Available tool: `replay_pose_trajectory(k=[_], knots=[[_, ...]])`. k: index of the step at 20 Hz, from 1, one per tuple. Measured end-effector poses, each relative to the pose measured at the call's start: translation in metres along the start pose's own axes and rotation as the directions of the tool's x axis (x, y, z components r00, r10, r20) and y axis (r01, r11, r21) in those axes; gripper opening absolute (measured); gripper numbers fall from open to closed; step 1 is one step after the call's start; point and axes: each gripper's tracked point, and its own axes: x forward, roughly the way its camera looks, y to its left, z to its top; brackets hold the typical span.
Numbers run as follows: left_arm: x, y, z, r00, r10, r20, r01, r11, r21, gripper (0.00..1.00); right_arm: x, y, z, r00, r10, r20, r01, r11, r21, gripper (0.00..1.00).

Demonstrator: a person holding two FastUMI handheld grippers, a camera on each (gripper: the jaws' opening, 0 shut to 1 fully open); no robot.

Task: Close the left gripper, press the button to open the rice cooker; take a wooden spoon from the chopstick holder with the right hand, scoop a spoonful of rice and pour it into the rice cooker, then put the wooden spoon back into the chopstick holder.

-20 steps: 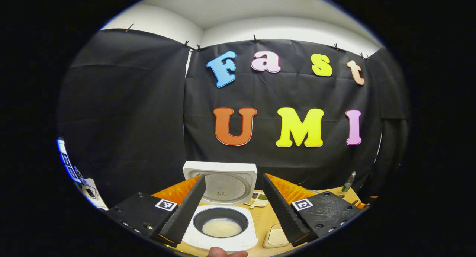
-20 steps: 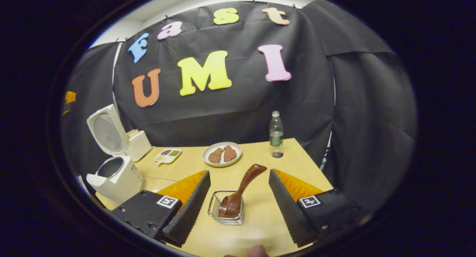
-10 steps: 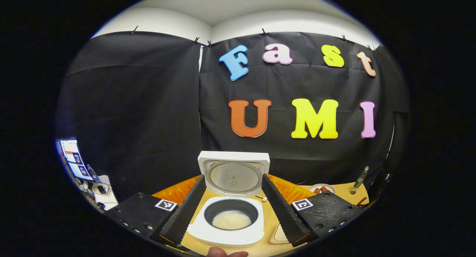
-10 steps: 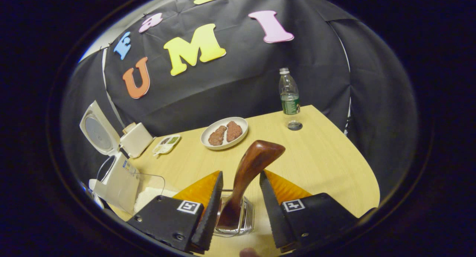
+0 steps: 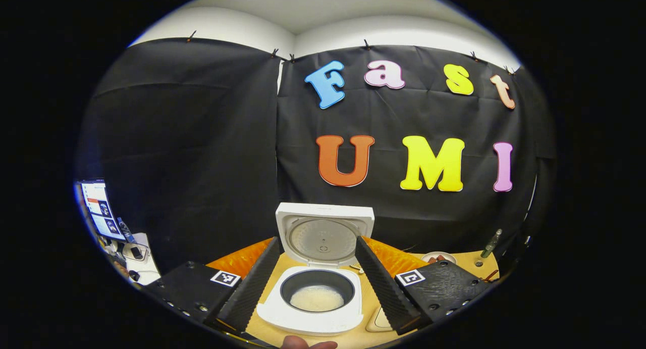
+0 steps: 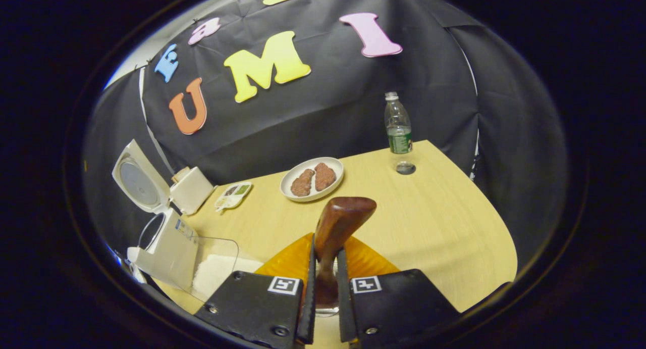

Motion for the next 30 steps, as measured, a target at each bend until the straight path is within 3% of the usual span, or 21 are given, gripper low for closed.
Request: replay_pose_trajectory(k=[7, 12, 17, 20, 27, 29, 30], knots=[[0.012, 0.040, -0.002, 0.998, -0.066, 0.008, 0.066, 0.998, -0.012, 0.96, -0.047, 0.042, 0.051, 0.989, -0.081, 0.124, 0.087, 0.995, -0.048, 0.14], [0.022, 0.080, -0.009, 0.994, -0.112, 0.012, 0.112, 0.994, -0.018, 0.96, -0.077, 0.106, 0.065, 0.979, -0.098, 0.180, 0.122, 0.985, -0.123, 0.13], [0.037, 0.114, -0.009, 0.989, -0.150, 0.013, 0.151, 0.988, -0.019, 0.94, -0.075, 0.178, 0.039, 0.986, -0.058, 0.155, 0.092, 0.971, -0.223, 0.13], [0.042, 0.132, -0.009, 0.989, -0.149, 0.020, 0.149, 0.989, -0.012, 0.94, -0.056, 0.208, 0.015, 0.989, -0.048, 0.142, 0.091, 0.945, -0.315, 0.13], [0.045, 0.173, -0.024, 0.993, -0.112, -0.034, 0.113, 0.994, 0.006, 0.94, -0.009, 0.206, -0.050, 0.984, -0.141, 0.106, 0.175, 0.842, -0.510, 0.13], [0.044, 0.180, -0.031, 0.994, -0.100, -0.051, 0.101, 0.995, 0.012, 0.94, -0.004, 0.203, -0.066, 0.983, -0.162, 0.089, 0.184, 0.835, -0.518, 0.13], [0.044, 0.183, -0.033, 0.994, -0.095, -0.057, 0.096, 0.995, 0.014, 0.94, -0.003, 0.207, -0.073, 0.985, -0.157, 0.077, 0.174, 0.849, -0.500, 0.13]])
